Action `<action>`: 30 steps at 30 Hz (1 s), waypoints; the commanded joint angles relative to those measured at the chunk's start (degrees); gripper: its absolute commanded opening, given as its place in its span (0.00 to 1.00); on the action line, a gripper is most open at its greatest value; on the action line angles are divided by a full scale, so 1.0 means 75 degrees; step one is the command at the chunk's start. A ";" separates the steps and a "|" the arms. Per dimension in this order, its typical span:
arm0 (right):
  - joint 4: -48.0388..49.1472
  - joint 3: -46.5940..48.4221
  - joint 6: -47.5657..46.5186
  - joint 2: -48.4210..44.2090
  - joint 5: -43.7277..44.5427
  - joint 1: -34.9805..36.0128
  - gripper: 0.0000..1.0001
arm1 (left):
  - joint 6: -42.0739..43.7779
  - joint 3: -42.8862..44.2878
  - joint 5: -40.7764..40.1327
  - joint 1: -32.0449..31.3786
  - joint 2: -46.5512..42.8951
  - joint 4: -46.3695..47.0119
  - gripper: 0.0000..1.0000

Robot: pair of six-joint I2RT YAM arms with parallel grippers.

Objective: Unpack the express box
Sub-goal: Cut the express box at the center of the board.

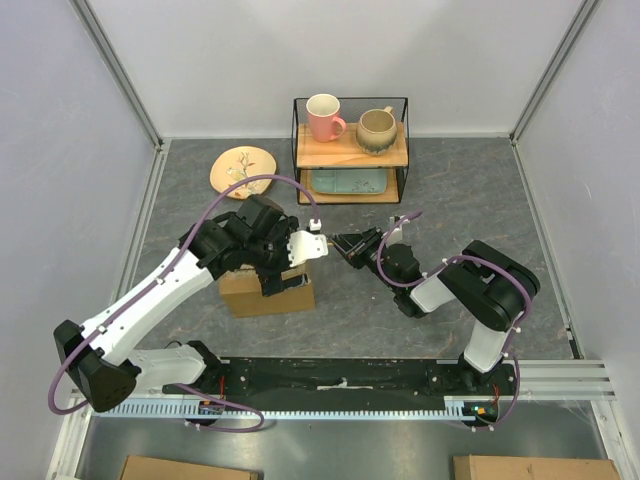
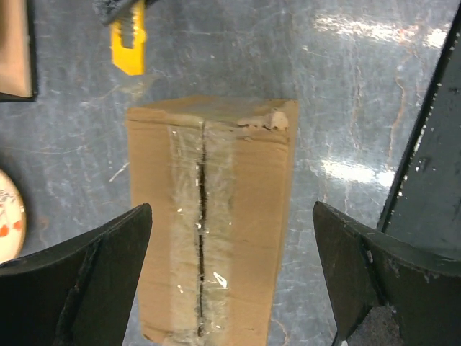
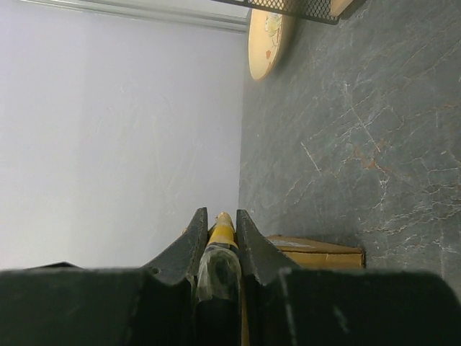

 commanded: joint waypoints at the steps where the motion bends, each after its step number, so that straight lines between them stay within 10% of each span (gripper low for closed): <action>1: 0.3651 0.0187 0.0455 0.0000 -0.0034 0.0010 0.00 | -0.0218 -0.0204 0.0719 0.0077 0.0049 -0.0153 1.00; 30: 0.3651 0.0281 0.1417 0.0059 -0.0479 0.0197 0.00 | 0.0064 -0.0826 -0.0629 0.0066 0.0307 0.0938 0.99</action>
